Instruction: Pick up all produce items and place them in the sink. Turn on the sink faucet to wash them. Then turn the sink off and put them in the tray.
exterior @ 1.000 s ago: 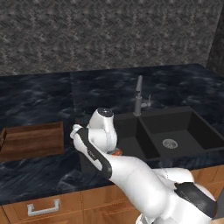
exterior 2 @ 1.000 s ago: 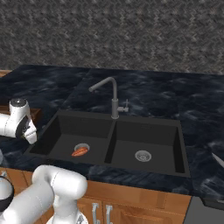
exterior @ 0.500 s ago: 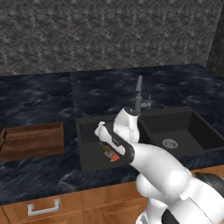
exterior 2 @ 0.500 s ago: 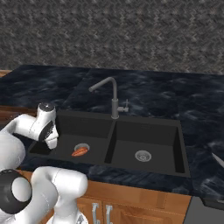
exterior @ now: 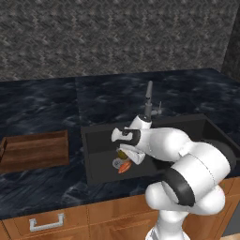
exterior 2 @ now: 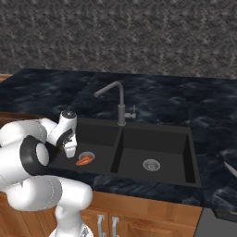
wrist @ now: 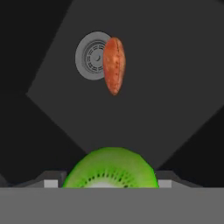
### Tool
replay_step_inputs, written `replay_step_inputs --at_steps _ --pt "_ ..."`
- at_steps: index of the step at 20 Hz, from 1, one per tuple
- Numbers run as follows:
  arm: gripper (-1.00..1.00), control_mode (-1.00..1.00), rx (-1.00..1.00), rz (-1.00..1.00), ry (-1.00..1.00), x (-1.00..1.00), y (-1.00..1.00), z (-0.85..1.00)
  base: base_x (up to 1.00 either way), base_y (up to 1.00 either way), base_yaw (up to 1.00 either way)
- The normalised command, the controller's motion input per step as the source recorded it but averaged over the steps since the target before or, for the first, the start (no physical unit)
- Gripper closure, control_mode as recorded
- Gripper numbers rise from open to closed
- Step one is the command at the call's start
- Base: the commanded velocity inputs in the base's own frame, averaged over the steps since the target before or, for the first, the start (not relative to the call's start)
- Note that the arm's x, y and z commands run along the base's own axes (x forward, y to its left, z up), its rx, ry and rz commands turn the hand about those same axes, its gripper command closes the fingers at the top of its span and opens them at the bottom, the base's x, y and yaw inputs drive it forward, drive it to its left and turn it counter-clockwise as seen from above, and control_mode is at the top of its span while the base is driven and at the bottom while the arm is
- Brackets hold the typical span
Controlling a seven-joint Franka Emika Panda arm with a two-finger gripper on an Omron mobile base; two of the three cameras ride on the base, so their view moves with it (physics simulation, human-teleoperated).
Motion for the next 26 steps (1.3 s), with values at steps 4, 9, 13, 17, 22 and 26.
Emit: replay_step_inputs --at_steps 4,9,13,17,22,26 --pt "1.0 -1.0 -0.07 -0.03 0.08 0.65 -0.01 -0.4 0.0 0.0 0.0" --pt "1.0 -1.0 -0.08 0.0 0.07 0.5 0.0 -0.4 0.0 0.0 0.0" --pt "1.0 -1.0 -0.07 -0.01 0.1 0.46 0.0 -0.4 0.0 0.0 0.0" --pt "1.0 -1.0 -0.06 -0.01 0.12 0.37 0.0 -0.35 0.0 0.0 0.0" --pt "1.0 -1.0 -0.05 -0.02 0.1 0.23 0.01 -0.33 0.0 0.0 0.0" --pt "1.0 -1.0 -0.04 -0.02 0.07 0.28 0.0 -0.37 0.0 0.0 0.0"
